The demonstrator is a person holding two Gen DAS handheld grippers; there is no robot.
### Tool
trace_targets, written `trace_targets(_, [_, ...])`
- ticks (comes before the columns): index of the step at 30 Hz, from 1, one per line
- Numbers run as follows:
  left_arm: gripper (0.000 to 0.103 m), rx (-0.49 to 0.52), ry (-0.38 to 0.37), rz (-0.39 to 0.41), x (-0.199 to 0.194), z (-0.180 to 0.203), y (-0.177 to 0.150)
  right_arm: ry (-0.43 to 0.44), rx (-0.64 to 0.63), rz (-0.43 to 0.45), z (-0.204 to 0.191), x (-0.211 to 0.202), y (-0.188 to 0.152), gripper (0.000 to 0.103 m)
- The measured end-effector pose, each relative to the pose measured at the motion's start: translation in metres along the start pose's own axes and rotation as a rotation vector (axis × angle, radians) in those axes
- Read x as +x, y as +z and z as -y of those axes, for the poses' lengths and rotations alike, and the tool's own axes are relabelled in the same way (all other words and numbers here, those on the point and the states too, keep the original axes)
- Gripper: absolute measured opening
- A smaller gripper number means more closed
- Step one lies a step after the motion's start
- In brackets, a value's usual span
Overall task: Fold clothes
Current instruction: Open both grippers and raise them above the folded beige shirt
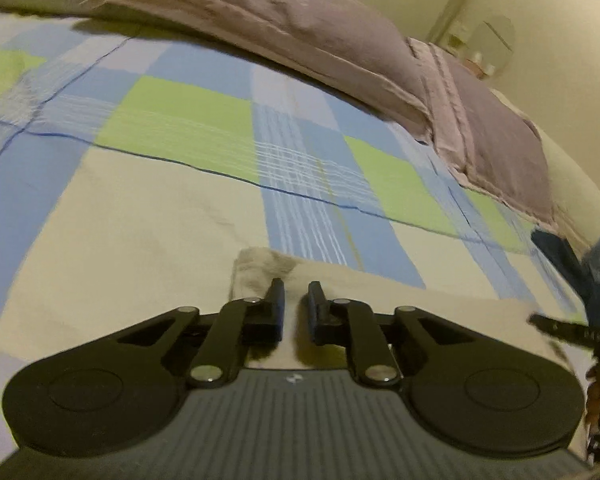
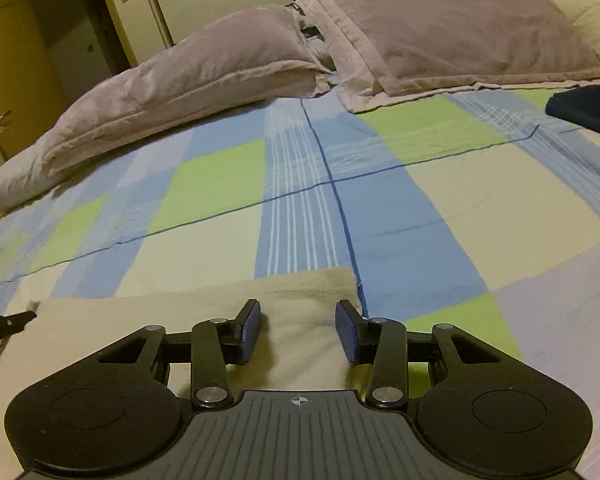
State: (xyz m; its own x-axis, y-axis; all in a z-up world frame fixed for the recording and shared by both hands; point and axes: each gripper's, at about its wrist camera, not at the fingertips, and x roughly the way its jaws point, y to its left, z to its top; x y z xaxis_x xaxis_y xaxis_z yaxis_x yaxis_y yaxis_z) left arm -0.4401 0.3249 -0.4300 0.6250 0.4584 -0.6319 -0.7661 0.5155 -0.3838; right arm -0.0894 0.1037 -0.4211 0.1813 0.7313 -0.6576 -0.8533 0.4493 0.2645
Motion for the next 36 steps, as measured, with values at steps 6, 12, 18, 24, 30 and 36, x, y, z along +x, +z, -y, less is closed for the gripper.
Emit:
trace_targets(6, [0.012, 0.138, 0.031, 0.049, -0.06, 0.044, -0.021, -0.065, -0.076, 0.131, -0.032, -0.072, -0.001, 0.041])
trace_targets(12, [0.015, 0.275, 0.033, -0.02, -0.08, 0.091, -0.092, 0.067, -0.29, 0.053, -0.095, -0.092, -0.07, 0.041])
trace_targets(18, [0.005, 0.174, 0.108, -0.001, -0.104, 0.065, -0.122, 0.001, -0.251, -0.012, -0.063, -0.094, -0.123, 0.041])
trace_targets(24, [0.008, 0.132, 0.155, 0.0, -0.135, 0.066, -0.123, -0.013, -0.229, -0.008, -0.075, -0.11, -0.128, 0.041])
trace_targets(30, [0.012, 0.199, 0.13, -0.045, -0.121, 0.092, -0.144, -0.026, -0.228, -0.001, -0.092, -0.124, -0.132, 0.041])
trace_targets(36, [0.015, 0.241, 0.184, -0.033, -0.125, 0.087, -0.158, -0.088, -0.23, -0.042, -0.08, -0.122, -0.141, 0.041])
